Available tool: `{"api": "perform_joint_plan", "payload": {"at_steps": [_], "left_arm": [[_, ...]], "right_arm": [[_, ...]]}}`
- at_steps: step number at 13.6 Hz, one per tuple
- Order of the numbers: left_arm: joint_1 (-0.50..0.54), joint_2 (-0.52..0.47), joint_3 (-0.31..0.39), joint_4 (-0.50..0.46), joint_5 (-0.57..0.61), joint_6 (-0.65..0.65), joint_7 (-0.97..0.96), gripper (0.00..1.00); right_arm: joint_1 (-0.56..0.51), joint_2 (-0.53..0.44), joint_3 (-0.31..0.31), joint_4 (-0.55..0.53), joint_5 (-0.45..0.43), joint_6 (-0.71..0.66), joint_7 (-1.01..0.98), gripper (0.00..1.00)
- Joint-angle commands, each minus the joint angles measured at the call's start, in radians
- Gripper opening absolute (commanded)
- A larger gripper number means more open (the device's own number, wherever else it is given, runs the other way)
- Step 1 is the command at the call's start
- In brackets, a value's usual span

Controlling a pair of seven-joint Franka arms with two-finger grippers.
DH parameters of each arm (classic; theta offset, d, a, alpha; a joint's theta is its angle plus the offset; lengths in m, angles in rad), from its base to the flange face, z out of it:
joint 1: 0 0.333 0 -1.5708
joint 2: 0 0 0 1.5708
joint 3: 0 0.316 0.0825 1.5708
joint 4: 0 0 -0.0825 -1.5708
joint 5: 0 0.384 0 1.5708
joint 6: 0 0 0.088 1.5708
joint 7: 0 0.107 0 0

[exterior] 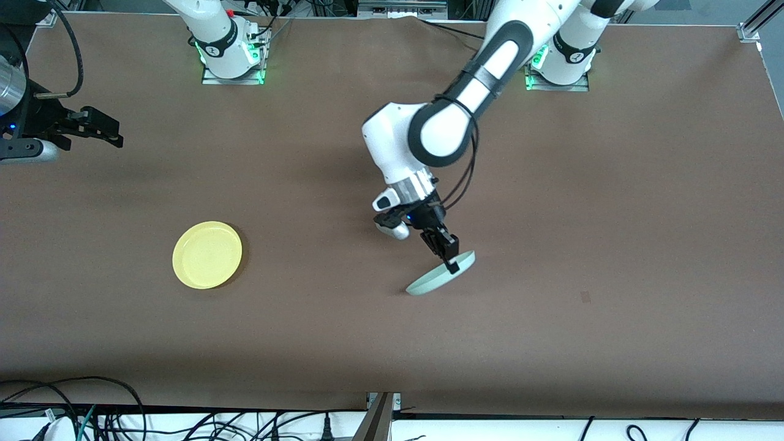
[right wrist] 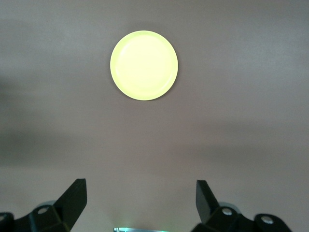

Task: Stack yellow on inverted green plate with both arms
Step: 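Set the green plate upside down mid-table with the left gripper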

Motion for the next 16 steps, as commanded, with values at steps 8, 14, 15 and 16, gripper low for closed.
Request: {"api": "perform_joint_plan", "payload": {"at_steps": [8,14,15,16], "left_arm": [[-0.203,0.121,0.017,-0.009,0.152,-0.287,-0.291,0.0],[-0.223,0.144,-0.046,0.001,0.065,-0.302,-0.383,0.64],[-0.223,0.144,-0.056,0.01,0.028,-0.299,-0.384,0.97],[-0.22,0.143,-0.078,0.013,-0.001,-0.298,-0.386,1.0]], "right_arm": [[-0.009,0.007,-0.022,0.018,0.014,-0.021,0.008,1.0],[-0.009,0.007,-0.022,0.017,0.014,-0.021,0.008,1.0],[-0.009,0.008,-0.024,0.017,0.014,-0.021,0.008,1.0],[-0.009,0.008,-0.028,0.017,0.016,-0.021,0.008,1.0]]}}
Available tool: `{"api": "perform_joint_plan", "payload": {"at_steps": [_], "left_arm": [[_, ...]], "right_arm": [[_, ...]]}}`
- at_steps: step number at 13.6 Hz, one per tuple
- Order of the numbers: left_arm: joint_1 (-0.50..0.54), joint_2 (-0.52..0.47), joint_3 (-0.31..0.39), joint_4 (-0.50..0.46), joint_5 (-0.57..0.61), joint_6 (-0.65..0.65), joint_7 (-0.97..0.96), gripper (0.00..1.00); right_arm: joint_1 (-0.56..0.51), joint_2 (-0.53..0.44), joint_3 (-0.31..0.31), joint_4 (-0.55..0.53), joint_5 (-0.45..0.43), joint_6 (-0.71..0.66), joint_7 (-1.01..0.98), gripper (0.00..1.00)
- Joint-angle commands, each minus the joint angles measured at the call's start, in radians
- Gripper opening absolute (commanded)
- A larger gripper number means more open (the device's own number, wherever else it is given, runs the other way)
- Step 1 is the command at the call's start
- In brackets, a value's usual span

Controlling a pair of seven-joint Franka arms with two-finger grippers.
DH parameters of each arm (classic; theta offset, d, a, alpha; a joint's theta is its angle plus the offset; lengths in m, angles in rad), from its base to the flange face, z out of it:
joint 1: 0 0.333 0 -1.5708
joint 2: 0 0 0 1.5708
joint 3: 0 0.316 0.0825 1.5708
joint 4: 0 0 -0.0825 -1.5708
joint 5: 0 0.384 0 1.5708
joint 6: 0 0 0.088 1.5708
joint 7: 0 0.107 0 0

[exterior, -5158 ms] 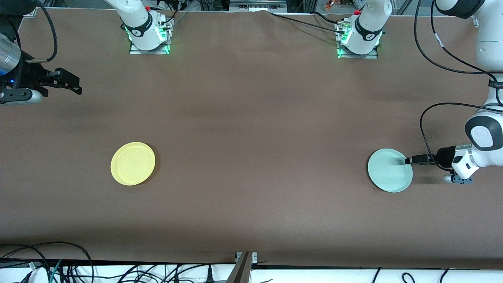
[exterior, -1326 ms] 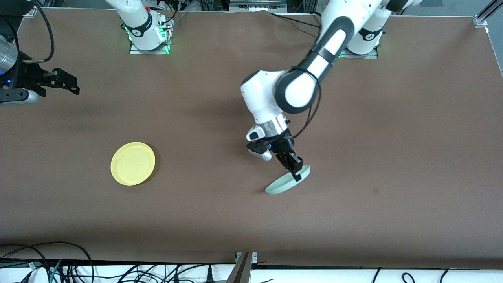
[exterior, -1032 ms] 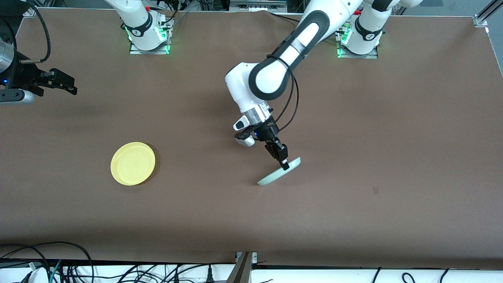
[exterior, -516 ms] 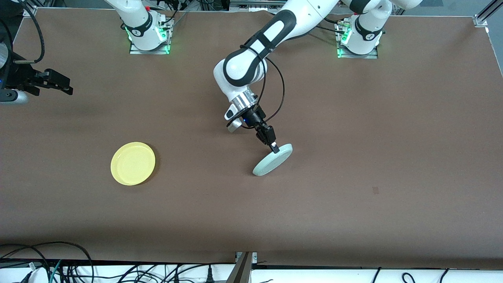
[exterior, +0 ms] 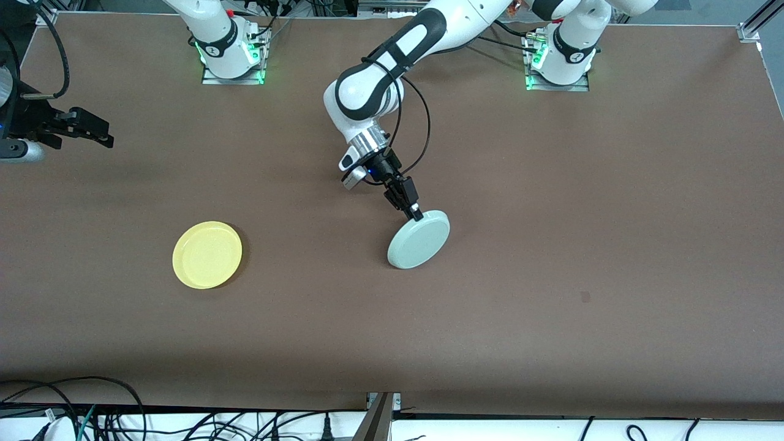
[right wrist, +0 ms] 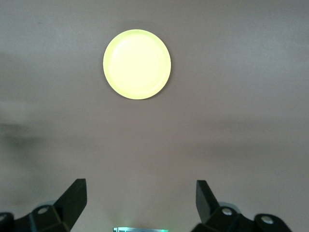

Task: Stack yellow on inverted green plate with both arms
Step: 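Set the green plate upside down mid-table with the left gripper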

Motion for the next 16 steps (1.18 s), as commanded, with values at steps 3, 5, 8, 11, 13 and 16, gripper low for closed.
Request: {"api": "perform_joint_plan", "payload": {"at_steps": [3,5,8,11,13,16], "left_arm": [[0.014,0.019,-0.063,0.09,-0.199,0.023,-0.013,1.0],[0.014,0.018,-0.064,0.136,-0.317,0.071,-0.013,1.0],[0.036,0.004,-0.072,0.19,-0.53,0.108,-0.013,1.0],[0.091,-0.021,-0.071,0.236,-0.724,0.112,-0.011,1.0],[0.164,-0.07,-0.069,0.231,-0.837,0.132,0.0,1.0],[0.279,-0.145,-0.064,0.213,-0.953,0.138,0.003,1.0]], "right_arm": [[-0.005,0.007,-0.006,0.017,0.016,-0.018,0.007,1.0],[-0.005,0.007,-0.005,0.017,0.016,-0.018,0.007,1.0],[-0.005,0.007,-0.005,0.017,0.016,-0.018,0.007,1.0],[-0.005,0.007,-0.005,0.017,0.016,-0.018,0.007,1.0],[-0.004,0.006,-0.003,0.017,0.014,-0.018,0.01,1.0],[-0.004,0.007,-0.003,0.017,0.007,-0.01,0.01,1.0]]}}
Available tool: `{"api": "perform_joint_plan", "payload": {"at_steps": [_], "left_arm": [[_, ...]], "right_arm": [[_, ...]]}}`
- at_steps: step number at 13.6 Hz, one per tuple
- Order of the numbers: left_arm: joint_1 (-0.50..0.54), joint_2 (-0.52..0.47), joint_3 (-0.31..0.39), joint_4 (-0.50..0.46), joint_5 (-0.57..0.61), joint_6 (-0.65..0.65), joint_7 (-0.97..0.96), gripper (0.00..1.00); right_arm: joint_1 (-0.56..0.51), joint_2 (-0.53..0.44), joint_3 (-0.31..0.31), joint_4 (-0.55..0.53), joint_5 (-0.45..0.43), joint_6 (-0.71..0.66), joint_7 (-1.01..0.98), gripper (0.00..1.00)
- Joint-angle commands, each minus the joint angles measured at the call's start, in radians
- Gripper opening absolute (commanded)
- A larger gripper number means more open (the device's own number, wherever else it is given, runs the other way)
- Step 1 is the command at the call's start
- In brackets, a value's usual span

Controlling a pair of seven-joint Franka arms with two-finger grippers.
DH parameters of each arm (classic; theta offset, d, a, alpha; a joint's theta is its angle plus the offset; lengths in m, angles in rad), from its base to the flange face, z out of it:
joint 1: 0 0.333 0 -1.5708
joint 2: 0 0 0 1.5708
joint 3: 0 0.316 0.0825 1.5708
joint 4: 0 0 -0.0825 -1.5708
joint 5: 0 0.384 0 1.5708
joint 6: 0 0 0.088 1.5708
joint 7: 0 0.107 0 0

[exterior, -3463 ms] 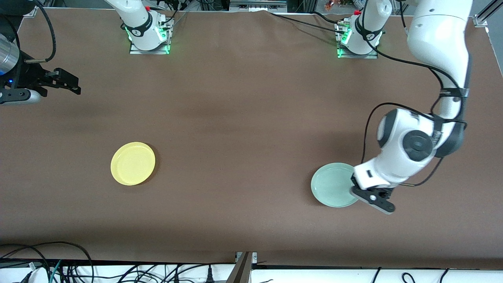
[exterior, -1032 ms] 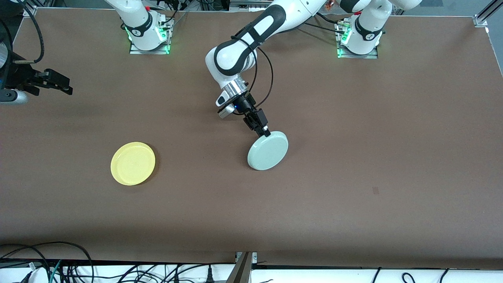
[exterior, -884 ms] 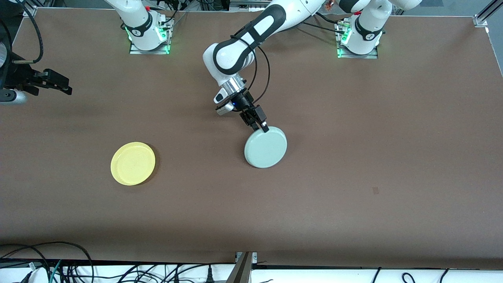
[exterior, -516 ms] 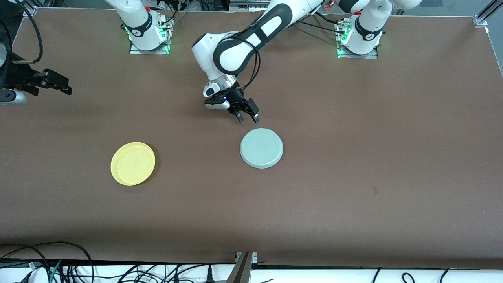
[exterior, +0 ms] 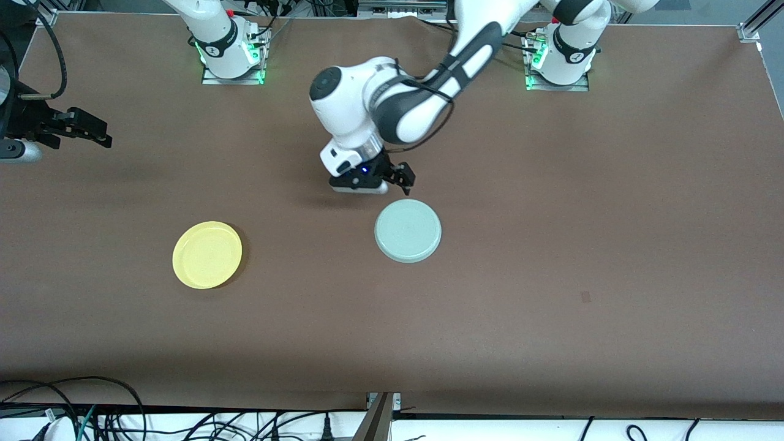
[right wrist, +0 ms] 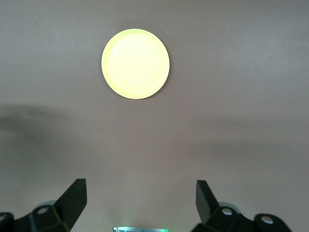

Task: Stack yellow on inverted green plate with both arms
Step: 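Set the green plate upside down mid-table with the left gripper, then reach the right gripper to the yellow plate while the left gripper withdraws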

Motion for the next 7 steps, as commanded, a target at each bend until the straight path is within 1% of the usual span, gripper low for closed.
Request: {"api": "perform_joint_plan", "payload": {"at_steps": [1,2,4,5,7], "left_arm": [[0.118,-0.093,-0.01,-0.035,-0.116,0.005,0.028,1.0],[0.159,-0.123,-0.007,-0.043,-0.161,0.005,0.072,1.0],[0.254,-0.199,0.015,-0.069,-0.242,0.003,0.175,1.0],[0.305,-0.231,0.032,-0.081,-0.264,0.003,0.201,1.0],[0.413,-0.29,0.037,-0.099,-0.278,0.003,0.235,1.0]], "right_arm": [[-0.008,0.011,-0.002,0.017,0.006,-0.006,0.01,1.0],[-0.014,0.022,-0.021,0.014,0.008,-0.006,0.01,1.0],[-0.023,0.066,-0.029,0.014,0.013,0.023,0.011,1.0],[-0.031,0.088,-0.029,0.009,0.017,0.06,0.011,1.0],[-0.031,0.154,-0.029,0.006,0.022,0.117,0.01,1.0]]}}
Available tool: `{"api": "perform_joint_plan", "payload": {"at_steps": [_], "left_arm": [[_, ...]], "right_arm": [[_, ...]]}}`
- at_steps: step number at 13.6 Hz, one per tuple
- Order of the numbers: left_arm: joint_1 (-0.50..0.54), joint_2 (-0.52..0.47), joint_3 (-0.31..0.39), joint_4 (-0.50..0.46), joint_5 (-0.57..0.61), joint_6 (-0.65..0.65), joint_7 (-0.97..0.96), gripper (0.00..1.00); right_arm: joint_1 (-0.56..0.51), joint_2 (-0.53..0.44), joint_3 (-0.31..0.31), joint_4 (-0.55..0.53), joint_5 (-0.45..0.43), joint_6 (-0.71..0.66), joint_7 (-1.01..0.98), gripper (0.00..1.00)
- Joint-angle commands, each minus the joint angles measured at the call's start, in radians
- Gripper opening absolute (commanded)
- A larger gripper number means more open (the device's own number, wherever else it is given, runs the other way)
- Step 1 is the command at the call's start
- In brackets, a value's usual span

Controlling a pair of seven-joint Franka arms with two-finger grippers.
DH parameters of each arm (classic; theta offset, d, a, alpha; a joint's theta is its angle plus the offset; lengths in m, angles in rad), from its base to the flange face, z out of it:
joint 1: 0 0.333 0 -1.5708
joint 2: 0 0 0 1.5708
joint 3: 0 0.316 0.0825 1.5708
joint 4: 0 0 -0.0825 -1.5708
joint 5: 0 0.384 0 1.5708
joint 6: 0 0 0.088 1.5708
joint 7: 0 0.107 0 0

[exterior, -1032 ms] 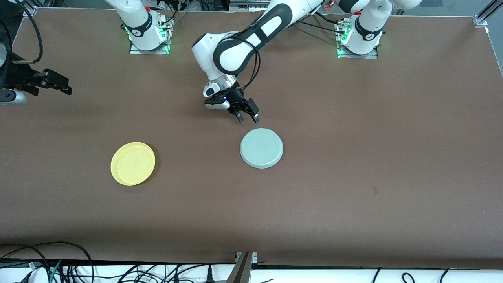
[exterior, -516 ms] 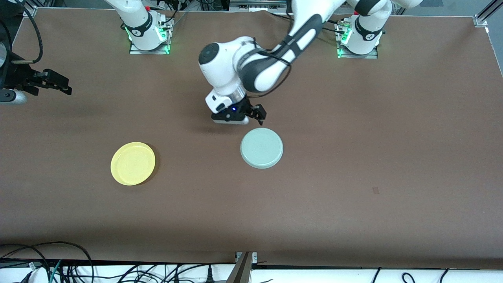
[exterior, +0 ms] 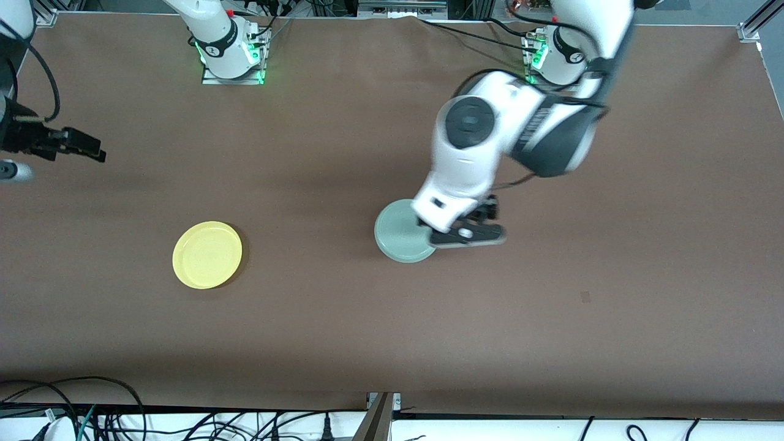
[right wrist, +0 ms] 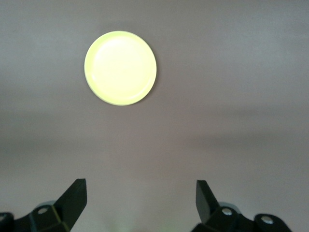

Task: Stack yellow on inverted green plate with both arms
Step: 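Reach the right gripper to the yellow plate while the left gripper withdraws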

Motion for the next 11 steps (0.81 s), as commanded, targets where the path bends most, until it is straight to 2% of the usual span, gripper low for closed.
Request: {"api": "perform_joint_plan", "payload": {"at_steps": [1,3,5,7,9,11], "left_arm": [[0.137,-0.117,-0.002,-0.085,-0.041,0.002,0.062,1.0],[0.241,-0.164,0.0,-0.093,-0.111,-0.002,0.083,1.0],[0.33,-0.201,0.012,-0.102,-0.163,-0.023,0.14,1.0],[0.384,-0.22,0.038,-0.102,-0.171,-0.065,0.294,1.0],[0.418,-0.232,0.081,-0.102,-0.171,-0.102,0.436,1.0],[0.476,-0.244,0.084,-0.104,-0.177,-0.126,0.557,1.0]], "right_arm": [[-0.011,0.105,0.007,0.013,0.02,0.054,-0.005,1.0],[-0.011,0.186,0.009,-0.002,0.02,0.161,-0.005,1.0],[-0.009,0.257,0.009,-0.056,0.02,0.361,-0.005,1.0],[-0.017,0.312,0.009,-0.14,0.03,0.593,-0.005,1.0],[-0.018,0.377,0.009,-0.18,0.082,0.725,-0.008,1.0],[-0.02,0.44,0.011,-0.18,0.156,0.802,-0.078,1.0]]}}
